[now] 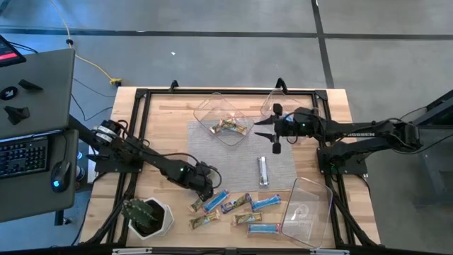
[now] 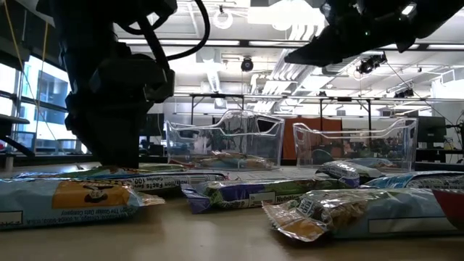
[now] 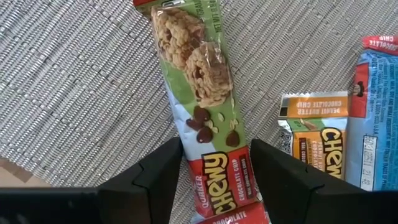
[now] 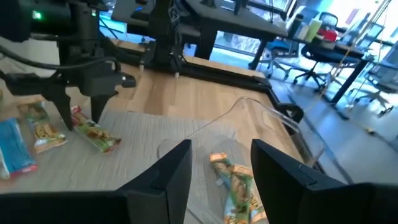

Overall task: Pick and place Granola Bars by type
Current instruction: Put the red granola bar into the top right transparent bin

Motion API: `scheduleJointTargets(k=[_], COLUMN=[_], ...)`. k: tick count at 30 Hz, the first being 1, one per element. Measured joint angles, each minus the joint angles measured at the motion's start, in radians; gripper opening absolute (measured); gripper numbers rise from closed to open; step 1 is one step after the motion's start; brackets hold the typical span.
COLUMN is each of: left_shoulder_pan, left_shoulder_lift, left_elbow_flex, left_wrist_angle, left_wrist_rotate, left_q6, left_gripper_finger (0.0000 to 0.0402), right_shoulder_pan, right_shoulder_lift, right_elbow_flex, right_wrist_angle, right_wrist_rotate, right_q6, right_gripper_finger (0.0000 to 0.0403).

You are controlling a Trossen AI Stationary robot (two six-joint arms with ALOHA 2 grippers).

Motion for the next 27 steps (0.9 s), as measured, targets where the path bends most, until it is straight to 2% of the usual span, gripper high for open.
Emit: scheduleJointTargets(k=[5,14,19,27], left_shoulder_pan=[0.002,0.005,0.033,0.138], left_shoulder_lift=[0.004,0.004,-0.01,-0.011], left_elbow_flex=[0.024,0.032,0.048,0.23], left_wrist_angle=[-0.013,-0.01,-0.005,-0.024], left_wrist_rotate=[-0.006,-0.041,-0.028,-0.049], left_q6=[0.012,0.037,0.051,0.325], left_gripper_finger=[0.0183,0.0091,0.0063,0.0058], right_shoulder_pan=[0.0,0.0,0.0,0.001], right_shoulder_lift=[0.0,0.0,0.0,-0.006], right_elbow_flex=[0.0,0.0,0.0,0.0], right_wrist_angle=[0.015,0.042,0.042,0.046], right_wrist_rotate=[0.018,0.023,0.022,0.013], right_q6=[0.048,0.051,0.051,0.1], right_gripper_finger=[0.0149,0.0149,0.0149,0.0149])
